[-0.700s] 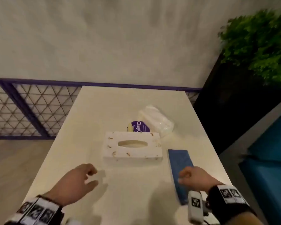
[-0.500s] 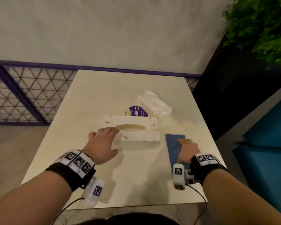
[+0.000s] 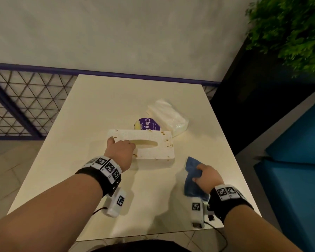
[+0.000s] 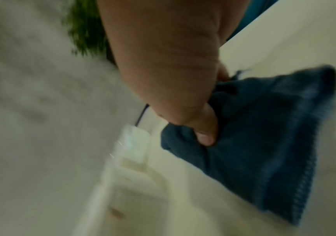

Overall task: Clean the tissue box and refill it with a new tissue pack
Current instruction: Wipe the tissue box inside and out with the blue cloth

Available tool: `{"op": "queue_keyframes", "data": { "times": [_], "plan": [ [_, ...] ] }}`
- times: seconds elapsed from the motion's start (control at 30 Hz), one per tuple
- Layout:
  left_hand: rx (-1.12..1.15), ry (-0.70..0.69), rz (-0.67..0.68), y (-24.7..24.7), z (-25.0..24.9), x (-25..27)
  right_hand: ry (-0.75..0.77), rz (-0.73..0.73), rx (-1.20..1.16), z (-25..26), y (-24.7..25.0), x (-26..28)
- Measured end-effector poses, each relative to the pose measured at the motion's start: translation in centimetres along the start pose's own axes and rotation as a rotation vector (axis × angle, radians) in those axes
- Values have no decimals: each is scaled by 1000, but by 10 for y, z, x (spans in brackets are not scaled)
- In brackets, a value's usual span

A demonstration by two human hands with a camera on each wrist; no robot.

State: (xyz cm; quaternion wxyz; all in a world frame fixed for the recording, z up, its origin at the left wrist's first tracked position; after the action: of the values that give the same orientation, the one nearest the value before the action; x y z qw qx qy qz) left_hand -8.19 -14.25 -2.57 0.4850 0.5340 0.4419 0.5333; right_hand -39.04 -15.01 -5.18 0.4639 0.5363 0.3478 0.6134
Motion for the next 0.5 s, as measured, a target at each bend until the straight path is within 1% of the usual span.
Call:
{"op": "queue_keyframes", "data": {
  "times": [0.07, 0.1, 0.13, 0.17, 0.2, 0.23, 0.27, 0.3, 0.37, 0.4, 0.43, 0.5],
  "plan": [
    [15, -7, -8, 1, 3, -1, 2, -188, -195, 20, 27, 4],
    [25, -9, -12, 1, 5, -3, 50, -297, -261, 35, 43, 5],
    [39, -10, -4, 1, 7, -3, 125, -377, -290, 53, 58, 5],
    [52, -14, 5, 0, 8, -4, 208, -419, -288, 73, 70, 7],
    [60, -15, 13, 0, 10, -4, 270, -418, -280, 94, 74, 6],
    [61, -18, 13, 0, 12, -5, 328, -387, -289, 115, 72, 5],
    [59, -16, 17, 0, 12, -5, 377, -325, -254, 134, 63, 4],
    [59, -9, 12, 1, 12, -5, 442, -249, -168, 153, 45, 4],
    [57, 10, 12, 4, 10, -6, 549, 0, 45, 179, 2, 10],
    [54, 15, 18, 6, 9, -7, 557, 99, 108, 182, -13, 13],
    [54, 17, 27, 7, 9, -8, 564, 141, 146, 178, -18, 11],
    [67, 19, 66, 6, 10, -11, 574, 153, 201, 157, -6, 4]
  ]
}}
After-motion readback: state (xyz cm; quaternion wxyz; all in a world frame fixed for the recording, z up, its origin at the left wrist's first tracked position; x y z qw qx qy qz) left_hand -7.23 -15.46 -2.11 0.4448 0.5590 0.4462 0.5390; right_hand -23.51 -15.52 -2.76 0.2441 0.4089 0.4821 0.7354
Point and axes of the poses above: each hand's wrist, its own x-axis away from the middle knuckle, its own y-axis out of the back of the hand, z = x × y, the point moved 2 cm from there along -x, towards the middle knuckle, and after that the axes turned 4 degrees about -z, right-handed, at the moved point
